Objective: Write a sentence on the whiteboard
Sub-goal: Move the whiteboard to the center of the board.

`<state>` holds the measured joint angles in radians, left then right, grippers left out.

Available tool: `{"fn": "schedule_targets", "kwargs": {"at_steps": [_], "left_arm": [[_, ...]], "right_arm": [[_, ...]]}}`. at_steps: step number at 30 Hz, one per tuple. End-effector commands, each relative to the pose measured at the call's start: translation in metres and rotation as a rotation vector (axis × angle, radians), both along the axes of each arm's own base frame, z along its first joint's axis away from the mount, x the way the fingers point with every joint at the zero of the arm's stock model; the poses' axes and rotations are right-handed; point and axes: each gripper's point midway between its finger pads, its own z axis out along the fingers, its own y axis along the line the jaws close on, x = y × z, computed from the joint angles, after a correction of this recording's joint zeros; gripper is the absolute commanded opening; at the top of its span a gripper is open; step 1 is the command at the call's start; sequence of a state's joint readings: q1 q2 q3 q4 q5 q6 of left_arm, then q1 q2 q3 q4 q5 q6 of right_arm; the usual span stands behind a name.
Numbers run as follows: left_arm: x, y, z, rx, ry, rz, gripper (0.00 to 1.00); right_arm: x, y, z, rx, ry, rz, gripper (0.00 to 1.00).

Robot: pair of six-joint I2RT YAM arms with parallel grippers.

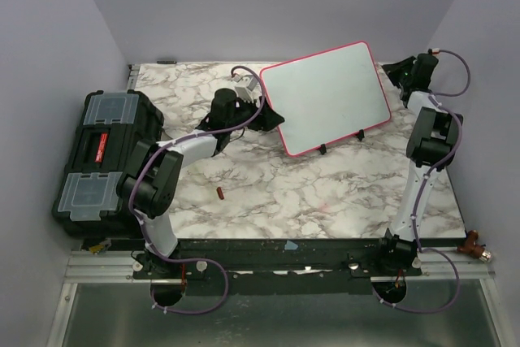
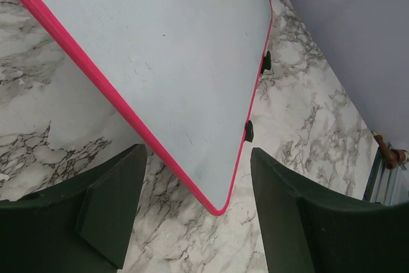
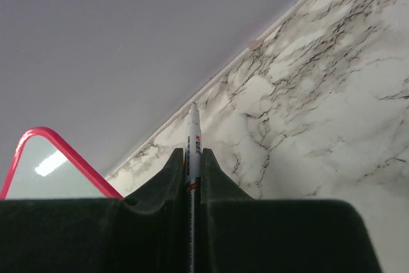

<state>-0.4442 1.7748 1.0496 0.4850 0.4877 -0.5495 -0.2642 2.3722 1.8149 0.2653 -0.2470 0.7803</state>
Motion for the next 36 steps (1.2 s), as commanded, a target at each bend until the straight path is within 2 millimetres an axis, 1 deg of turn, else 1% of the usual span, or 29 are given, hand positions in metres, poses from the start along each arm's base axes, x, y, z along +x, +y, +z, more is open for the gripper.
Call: {"fn": "schedule_targets", "kwargs": {"at_steps": [1, 5, 8, 11, 15, 20, 27, 33, 36], "left_arm": [[0.003, -0.005, -0.001, -0.021, -0.007, -0.041, 0.66], [0.002, -0.007, -0.007, -0.024, 0.003, -0.059, 0.62], [0.001, -0.01, -0.008, -0.03, 0.004, -0.08, 0.55], [0.0, -0.011, -0.01, -0.031, 0.007, -0.091, 0.49], [-0.002, -0.011, -0.014, -0.028, 0.012, -0.098, 0.44], [-0.003, -0.012, -0.02, -0.023, 0.024, -0.114, 0.35], [-0.004, -0.014, -0.03, -0.013, 0.042, -0.128, 0.31], [-0.007, -0.013, -0.033, -0.01, 0.045, -0.14, 0.3], [-0.011, -0.013, -0.033, -0.015, 0.043, -0.146, 0.3]], "right_arm": [[0.002, 0.019, -0.024, 0.042, 0.024, 0.148, 0.01], [0.001, 0.032, -0.034, 0.076, 0.039, 0.227, 0.01], [-0.004, 0.038, -0.038, 0.087, 0.044, 0.261, 0.01], [-0.011, 0.043, -0.043, 0.095, 0.056, 0.285, 0.01], [-0.022, 0.051, -0.043, 0.111, 0.062, 0.314, 0.01], [-0.038, 0.06, -0.046, 0.141, 0.072, 0.336, 0.01], [-0.066, 0.069, -0.047, 0.163, 0.087, 0.343, 0.01], [-0.094, 0.082, -0.045, 0.201, 0.085, 0.358, 0.01], [-0.106, 0.086, -0.048, 0.215, 0.09, 0.359, 0.01]]}}
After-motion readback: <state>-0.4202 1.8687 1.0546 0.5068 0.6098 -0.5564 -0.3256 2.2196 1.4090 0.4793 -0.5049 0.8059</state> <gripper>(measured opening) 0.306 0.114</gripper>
